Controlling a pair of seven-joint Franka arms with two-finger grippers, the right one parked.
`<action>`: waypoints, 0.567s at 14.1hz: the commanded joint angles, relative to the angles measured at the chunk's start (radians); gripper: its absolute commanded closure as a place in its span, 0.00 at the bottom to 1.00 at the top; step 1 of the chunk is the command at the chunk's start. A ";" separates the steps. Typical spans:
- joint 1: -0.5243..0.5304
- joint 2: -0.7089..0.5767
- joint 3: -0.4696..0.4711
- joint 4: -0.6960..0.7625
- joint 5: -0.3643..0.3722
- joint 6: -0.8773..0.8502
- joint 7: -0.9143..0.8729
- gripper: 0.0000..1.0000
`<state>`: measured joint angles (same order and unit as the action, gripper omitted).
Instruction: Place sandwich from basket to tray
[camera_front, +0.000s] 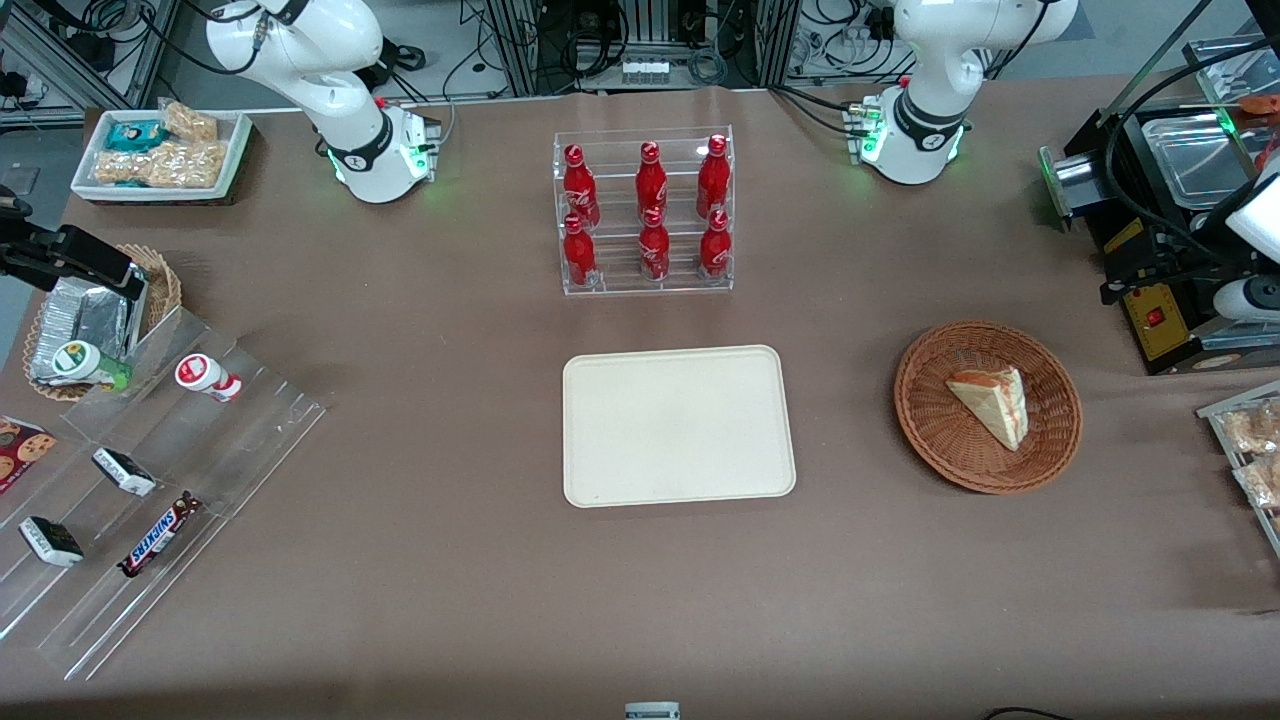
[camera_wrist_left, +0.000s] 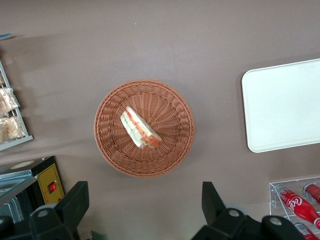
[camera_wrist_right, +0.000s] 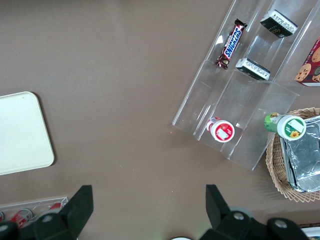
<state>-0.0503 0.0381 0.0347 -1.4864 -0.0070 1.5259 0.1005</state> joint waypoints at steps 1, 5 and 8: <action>-0.010 -0.003 0.008 0.000 -0.005 0.007 0.007 0.00; -0.008 -0.001 0.010 0.000 0.001 0.008 0.011 0.00; -0.008 -0.001 0.010 -0.005 0.002 0.010 0.008 0.00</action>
<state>-0.0502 0.0382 0.0357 -1.4866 -0.0069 1.5261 0.1005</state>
